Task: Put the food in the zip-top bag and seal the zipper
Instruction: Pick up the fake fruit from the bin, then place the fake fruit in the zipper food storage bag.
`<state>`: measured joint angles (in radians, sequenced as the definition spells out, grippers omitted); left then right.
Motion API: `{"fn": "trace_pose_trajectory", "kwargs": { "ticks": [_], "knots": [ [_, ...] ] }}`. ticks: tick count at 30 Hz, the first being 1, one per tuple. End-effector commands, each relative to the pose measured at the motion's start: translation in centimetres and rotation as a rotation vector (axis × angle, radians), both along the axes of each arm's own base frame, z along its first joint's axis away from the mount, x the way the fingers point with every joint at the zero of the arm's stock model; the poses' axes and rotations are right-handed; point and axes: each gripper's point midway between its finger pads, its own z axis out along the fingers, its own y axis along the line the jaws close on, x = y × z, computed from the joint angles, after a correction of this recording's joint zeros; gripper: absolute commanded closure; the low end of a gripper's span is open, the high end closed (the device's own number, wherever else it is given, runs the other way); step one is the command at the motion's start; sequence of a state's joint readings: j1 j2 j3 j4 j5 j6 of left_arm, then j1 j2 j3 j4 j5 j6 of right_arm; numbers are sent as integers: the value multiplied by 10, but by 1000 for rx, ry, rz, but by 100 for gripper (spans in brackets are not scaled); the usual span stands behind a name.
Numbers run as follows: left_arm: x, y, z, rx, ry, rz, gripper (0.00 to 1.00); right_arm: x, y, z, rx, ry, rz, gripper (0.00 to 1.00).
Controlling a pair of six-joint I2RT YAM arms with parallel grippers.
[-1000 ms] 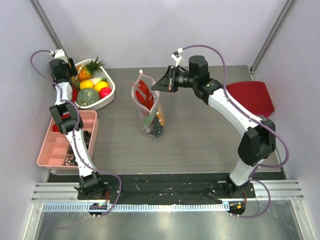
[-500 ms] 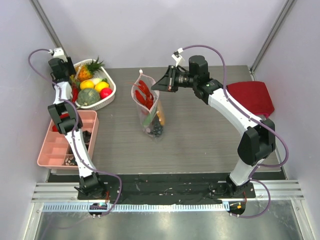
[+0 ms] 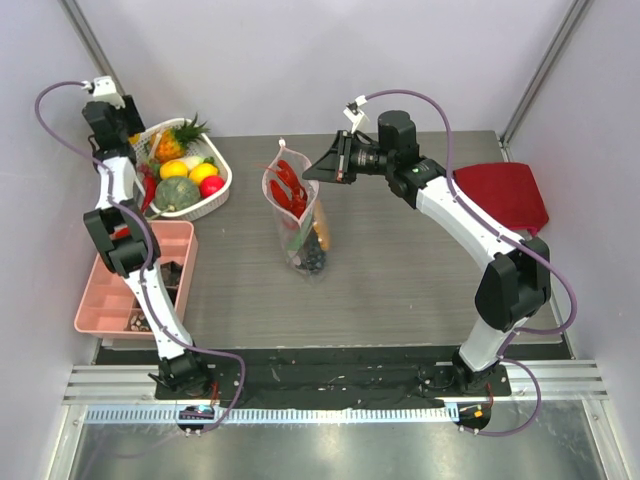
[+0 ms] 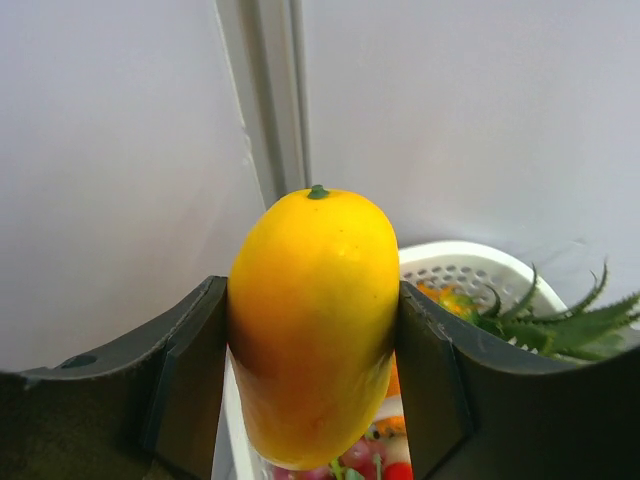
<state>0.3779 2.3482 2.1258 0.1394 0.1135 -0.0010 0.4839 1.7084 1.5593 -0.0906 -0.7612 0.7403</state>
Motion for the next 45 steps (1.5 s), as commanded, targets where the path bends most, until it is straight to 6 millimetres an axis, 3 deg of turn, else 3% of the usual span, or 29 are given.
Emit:
{"fn": "trace_pose_trajectory", "kwargs": {
  "ticks": [1,3,4,5,7,9,11,12,14,15,16,18,19,20,23,24,25,26,27,29,30,32,34,38,42,45],
  "knots": [
    [-9,-34,43,-3,-76,-67,96,2,0,14,30,-53,6,99],
    [-13,-41,64,15,-147,-52,96,1,0,14,30,-56,7,99],
    [-17,-43,56,6,-141,-47,97,1,0,13,28,-56,4,99],
    [-23,-48,74,4,-178,-47,97,1,0,12,28,-54,4,99],
    [-27,-57,82,-13,-197,-44,98,2,-1,13,28,-52,2,99],
    [-36,-69,105,-47,-235,-62,99,0,-1,13,28,-54,4,99],
    [-41,-91,110,-91,-239,-111,99,0,-2,14,27,-60,1,99],
    [-52,-101,134,-98,-274,-129,99,1,-2,14,28,-61,1,99],
    [-62,-132,141,-144,-270,-213,99,0,-2,15,27,-61,1,99],
    [-77,-147,165,-168,-302,-255,99,0,-3,16,29,-65,0,99],
    [-85,-161,172,-186,-301,-293,99,-1,-2,17,29,-67,0,99],
    [-100,-206,179,-217,-272,-432,99,-1,-4,17,26,-73,-2,99],
    [-120,-222,200,-213,-293,-476,98,-2,-3,18,25,-77,0,99],
    [-131,-247,203,-225,-273,-557,97,-2,-4,18,21,-81,1,99],
    [-173,-284,225,-301,-272,-648,95,-3,-5,15,13,-71,-4,99],
    [-183,-304,217,-339,-226,-698,95,-3,-6,15,13,-73,-6,99],
    [-203,-319,229,-373,-236,-730,95,-2,-6,14,10,-70,-10,99],
    [-212,-330,229,-388,-230,-756,94,-1,-6,14,11,-70,-12,99],
    [-221,-355,220,-414,-196,-808,94,-2,-6,14,12,-70,-10,99],
    [-243,-374,226,-440,-198,-852,93,-1,-6,14,12,-69,-12,99],
    [-252,-394,217,-462,-166,-889,93,-1,-6,15,12,-72,-12,99],
    [-264,-410,208,-511,-121,-910,93,-1,-6,16,13,-73,-13,99],
    [-276,-434,184,-543,-43,-951,92,-3,-6,18,14,-80,-8,99],
    [-292,-463,144,-608,66,-961,91,-1,-5,18,16,-78,-10,99],
    [-301,-482,127,-638,133,-992,90,-2,-6,19,19,-81,-11,99],
    [-304,-481,107,-646,222,-959,73,-6,-7,24,22,-93,-4,99]
  ]
}}
